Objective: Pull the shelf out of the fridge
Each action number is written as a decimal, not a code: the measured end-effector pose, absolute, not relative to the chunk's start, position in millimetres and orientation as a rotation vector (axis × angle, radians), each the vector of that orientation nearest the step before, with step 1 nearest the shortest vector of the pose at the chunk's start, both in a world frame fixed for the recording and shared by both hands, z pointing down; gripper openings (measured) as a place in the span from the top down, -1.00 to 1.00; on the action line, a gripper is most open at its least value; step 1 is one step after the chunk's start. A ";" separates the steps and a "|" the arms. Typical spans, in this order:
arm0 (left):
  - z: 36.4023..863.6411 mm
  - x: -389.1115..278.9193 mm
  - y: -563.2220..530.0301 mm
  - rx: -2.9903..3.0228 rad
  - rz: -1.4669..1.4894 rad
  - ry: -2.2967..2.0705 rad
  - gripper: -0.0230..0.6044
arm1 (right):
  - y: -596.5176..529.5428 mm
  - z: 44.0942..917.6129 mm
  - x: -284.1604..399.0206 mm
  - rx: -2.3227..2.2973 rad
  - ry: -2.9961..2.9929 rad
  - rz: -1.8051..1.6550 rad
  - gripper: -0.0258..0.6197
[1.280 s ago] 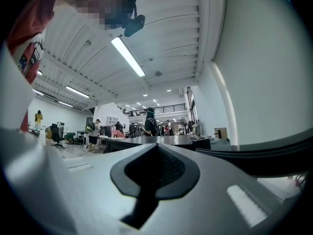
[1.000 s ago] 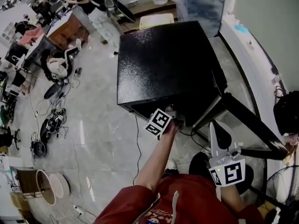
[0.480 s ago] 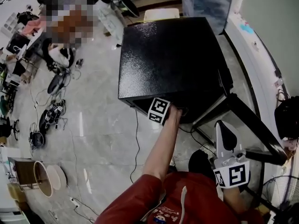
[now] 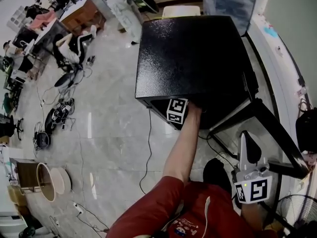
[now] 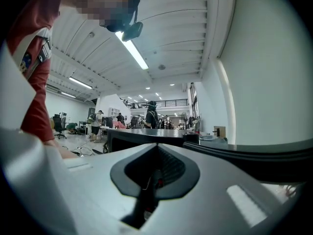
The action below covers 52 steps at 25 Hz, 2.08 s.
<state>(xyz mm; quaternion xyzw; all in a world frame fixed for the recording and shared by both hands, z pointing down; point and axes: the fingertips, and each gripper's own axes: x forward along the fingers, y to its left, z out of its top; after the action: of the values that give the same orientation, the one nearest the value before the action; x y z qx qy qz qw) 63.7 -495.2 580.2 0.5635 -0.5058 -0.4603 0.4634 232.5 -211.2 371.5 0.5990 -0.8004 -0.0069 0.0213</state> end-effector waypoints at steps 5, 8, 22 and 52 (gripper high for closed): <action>569.0 62.8 -500.9 1.419 -1.134 -1.297 0.81 | -205.7 373.8 230.7 1.847 -2.472 -0.017 0.92; 569.5 60.8 -501.9 1.405 -1.156 -1.290 0.82 | -204.6 375.8 230.1 1.839 -2.464 -0.012 0.92; 572.3 56.8 -471.2 1.283 -1.242 -1.252 0.88 | -204.4 374.7 221.5 1.822 -2.493 -0.028 0.92; 572.7 50.8 -365.5 1.242 -1.246 -1.147 0.90 | -197.1 379.7 194.4 1.806 -2.518 -0.014 0.92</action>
<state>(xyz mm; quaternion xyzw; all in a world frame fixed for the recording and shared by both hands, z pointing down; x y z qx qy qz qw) 50.8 -365.5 572.7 0.5131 -0.4737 -0.5146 0.4975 194.4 -197.1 379.7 0.5825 -0.8125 -0.0046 0.0214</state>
